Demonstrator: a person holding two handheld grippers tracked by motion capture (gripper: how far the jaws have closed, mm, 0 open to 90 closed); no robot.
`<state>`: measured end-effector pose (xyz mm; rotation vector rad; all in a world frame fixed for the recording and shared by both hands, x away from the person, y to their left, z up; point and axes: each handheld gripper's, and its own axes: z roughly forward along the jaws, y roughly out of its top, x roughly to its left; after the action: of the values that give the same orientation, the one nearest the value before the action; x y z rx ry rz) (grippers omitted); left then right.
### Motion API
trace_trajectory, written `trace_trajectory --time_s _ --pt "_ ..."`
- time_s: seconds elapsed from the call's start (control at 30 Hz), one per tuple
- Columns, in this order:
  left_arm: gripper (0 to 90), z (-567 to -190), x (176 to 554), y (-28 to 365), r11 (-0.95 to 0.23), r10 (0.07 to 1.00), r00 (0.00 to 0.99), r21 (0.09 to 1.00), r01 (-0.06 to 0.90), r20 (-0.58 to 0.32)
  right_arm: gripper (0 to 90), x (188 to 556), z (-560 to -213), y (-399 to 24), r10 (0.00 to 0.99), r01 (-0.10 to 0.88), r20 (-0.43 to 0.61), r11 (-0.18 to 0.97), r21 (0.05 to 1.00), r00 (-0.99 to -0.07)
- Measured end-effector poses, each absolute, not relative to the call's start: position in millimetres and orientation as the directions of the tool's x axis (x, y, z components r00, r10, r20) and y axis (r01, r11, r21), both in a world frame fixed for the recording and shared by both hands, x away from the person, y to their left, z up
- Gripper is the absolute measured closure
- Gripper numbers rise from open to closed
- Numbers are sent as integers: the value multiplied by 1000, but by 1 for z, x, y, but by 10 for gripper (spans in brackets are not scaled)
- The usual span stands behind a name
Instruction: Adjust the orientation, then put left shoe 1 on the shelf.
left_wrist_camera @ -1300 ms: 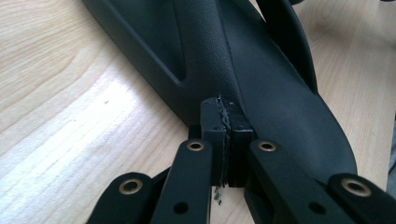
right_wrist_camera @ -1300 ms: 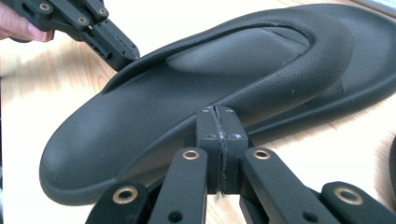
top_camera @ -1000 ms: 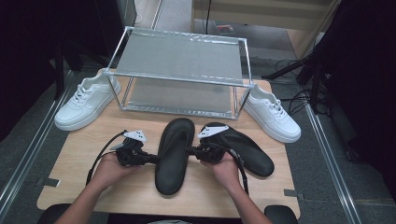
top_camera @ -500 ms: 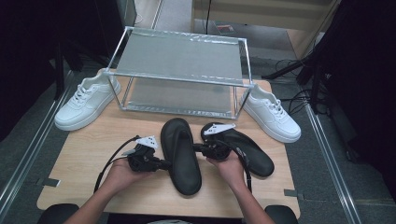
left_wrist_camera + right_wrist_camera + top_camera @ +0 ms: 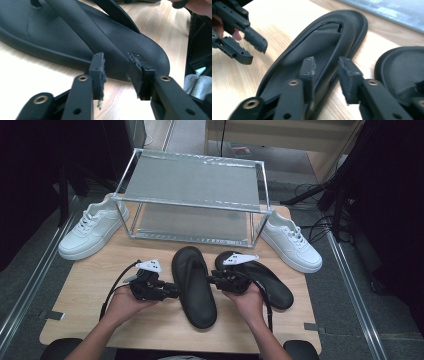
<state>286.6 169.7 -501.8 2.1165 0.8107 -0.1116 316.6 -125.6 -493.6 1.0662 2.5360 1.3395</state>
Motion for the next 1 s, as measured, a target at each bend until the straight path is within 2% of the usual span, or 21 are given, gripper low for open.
trace_trajectory --time_s 0.13,0.3,0.37,0.43,0.53,0.7,0.87,1.0 --pt "611 -495 289 175 -420 518 788 703 574 -334 604 310 -493 -124 629 524 213 361 772 -747" --pt "599 -485 299 180 -396 517 784 716 574 -343 579 308 -498 -124 657 562 239 337 755 -715" --pt "624 -480 303 180 -409 513 793 718 563 -330 579 305 -497 -124 664 571 252 318 757 -704" --pt "687 -477 307 181 -410 510 793 717 564 -332 579 302 -496 -124 668 576 260 305 759 -697" --pt "703 -474 313 183 -399 514 784 712 578 -349 579 299 -498 -122 670 565 239 322 760 -703" --pt "808 -463 322 182 -419 506 803 723 549 -316 565 298 -500 -117 678 567 232 324 758 -697" --pt "845 -449 335 181 -403 482 819 751 523 -311 549 296 -501 -112 719 577 197 331 746 -667" --pt "899 -439 348 182 -414 480 827 755 508 -294 537 296 -500 -111 720 593 227 305 745 -655"
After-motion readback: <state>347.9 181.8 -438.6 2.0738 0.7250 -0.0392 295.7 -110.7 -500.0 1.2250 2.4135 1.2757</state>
